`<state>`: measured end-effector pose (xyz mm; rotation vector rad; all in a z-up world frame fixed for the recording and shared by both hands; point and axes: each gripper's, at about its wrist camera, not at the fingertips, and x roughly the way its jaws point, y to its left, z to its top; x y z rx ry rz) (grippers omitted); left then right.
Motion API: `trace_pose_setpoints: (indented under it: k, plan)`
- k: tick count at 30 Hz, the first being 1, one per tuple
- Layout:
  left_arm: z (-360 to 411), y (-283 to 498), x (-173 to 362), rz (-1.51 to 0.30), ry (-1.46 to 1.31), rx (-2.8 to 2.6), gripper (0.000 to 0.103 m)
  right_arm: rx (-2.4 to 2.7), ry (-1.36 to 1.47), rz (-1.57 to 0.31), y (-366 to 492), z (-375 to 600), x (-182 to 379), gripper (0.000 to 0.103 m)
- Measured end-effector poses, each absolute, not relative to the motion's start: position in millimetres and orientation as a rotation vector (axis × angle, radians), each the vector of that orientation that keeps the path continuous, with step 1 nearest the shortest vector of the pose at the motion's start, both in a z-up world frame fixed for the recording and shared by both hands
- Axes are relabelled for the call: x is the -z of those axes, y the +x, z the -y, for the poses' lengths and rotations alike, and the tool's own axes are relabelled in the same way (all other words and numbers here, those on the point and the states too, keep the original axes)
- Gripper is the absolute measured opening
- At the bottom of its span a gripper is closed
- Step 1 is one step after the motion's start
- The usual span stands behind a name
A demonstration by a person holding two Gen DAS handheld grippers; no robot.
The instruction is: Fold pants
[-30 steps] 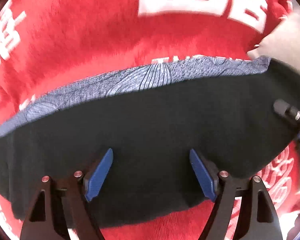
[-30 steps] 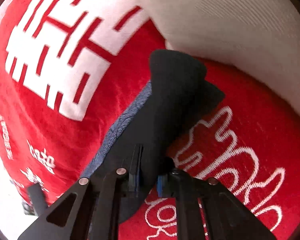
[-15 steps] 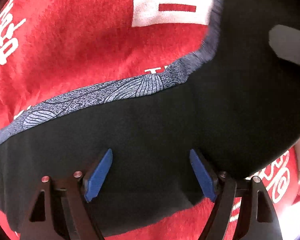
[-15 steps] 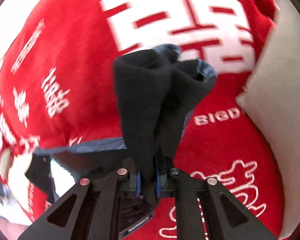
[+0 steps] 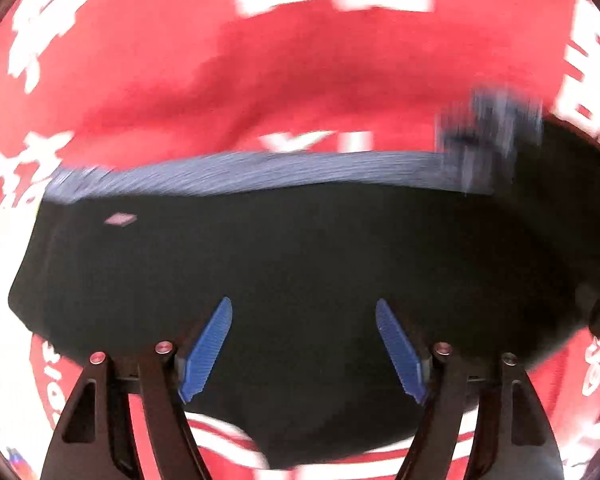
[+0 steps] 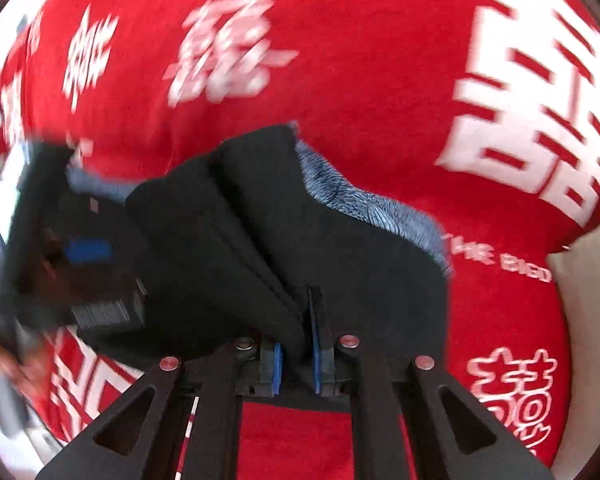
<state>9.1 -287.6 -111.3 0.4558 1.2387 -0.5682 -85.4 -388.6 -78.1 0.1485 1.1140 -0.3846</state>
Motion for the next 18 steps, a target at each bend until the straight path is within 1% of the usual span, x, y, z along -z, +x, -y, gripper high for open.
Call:
trace_pose_setpoints:
  k: [2,4,7,9,10,11,12,13,14,15,18]
  plan:
    - [268,22,114,-1.246,0.445,0.529,0.077,0.385,0.081,-1.185,-77,366,103,0.014]
    - [256,26,113,-1.249,0.433,0.519,0.077,0.415,-0.030,-1.243,-74,342,126,0.019]
    - [252,30,109,-1.255,0.426,0.543,0.077,0.468,-0.236,-1.251,-70,316,138,0.021]
    - [257,38,107,-1.263,0.411,0.591,0.077,0.471,-0.284,-1.261,-71,310,137,0.025]
    - [263,35,100,-1.265,0.403,0.620,0.077,0.458,-0.270,-1.262,-72,309,133,0.027]
    - [270,32,94,-1.270,0.393,0.659,0.077,0.442,-0.223,-1.257,-77,313,125,0.032]
    - [276,29,91,-1.278,0.383,0.700,0.077,0.430,-0.167,-1.247,-82,317,116,0.040]
    - [281,29,87,-1.292,0.372,0.748,0.077,0.424,-0.119,-1.238,-87,325,108,0.046]
    - [288,25,83,-1.314,0.358,0.805,0.077,0.423,-0.057,-1.225,-94,331,100,0.056]
    - [297,17,80,-1.335,0.348,0.854,0.077,0.434,0.009,-1.209,-101,339,93,0.059]
    - [317,1,76,-1.395,0.317,1.001,0.077,0.477,0.159,-1.172,-125,362,78,0.059]
